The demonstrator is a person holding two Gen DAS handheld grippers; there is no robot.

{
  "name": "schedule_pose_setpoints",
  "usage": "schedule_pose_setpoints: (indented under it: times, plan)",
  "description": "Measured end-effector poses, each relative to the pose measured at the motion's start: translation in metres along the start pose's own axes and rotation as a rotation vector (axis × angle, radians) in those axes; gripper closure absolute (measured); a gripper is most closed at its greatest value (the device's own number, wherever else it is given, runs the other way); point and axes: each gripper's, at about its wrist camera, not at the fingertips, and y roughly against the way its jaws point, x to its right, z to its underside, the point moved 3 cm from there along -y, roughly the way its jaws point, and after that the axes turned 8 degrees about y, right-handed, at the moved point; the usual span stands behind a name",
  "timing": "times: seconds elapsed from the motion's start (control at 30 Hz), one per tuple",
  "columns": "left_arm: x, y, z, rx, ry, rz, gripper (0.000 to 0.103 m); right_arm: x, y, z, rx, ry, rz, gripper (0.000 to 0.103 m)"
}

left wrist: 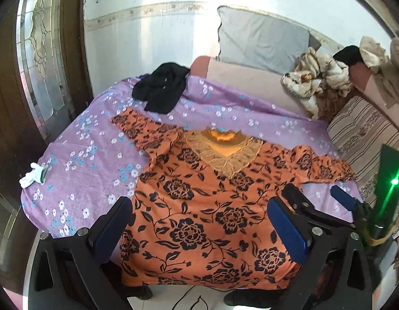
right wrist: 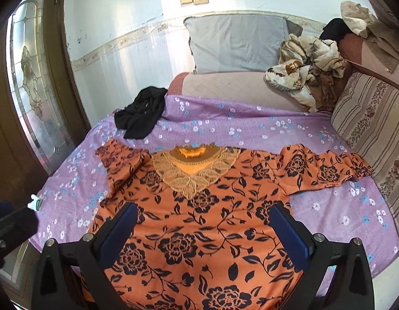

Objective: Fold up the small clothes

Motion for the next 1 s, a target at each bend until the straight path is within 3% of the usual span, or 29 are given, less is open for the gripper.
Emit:
schedule_pose_setpoints:
  times: [0.3, 1.0]
  plan:
    - [-0.01, -0.029, 0.009, -0.043, 0.001, -0.037, 0.0, -0.004, -0.011, 0.012, -0.077, 0.014, -0.018, 0.0]
    - [-0.018, -0.05, 0.006, -0.057, 0.007, -0.06, 0.0, -0.005, -0.018, 0.014, -0.128, 0.009, 0.006, 0.0]
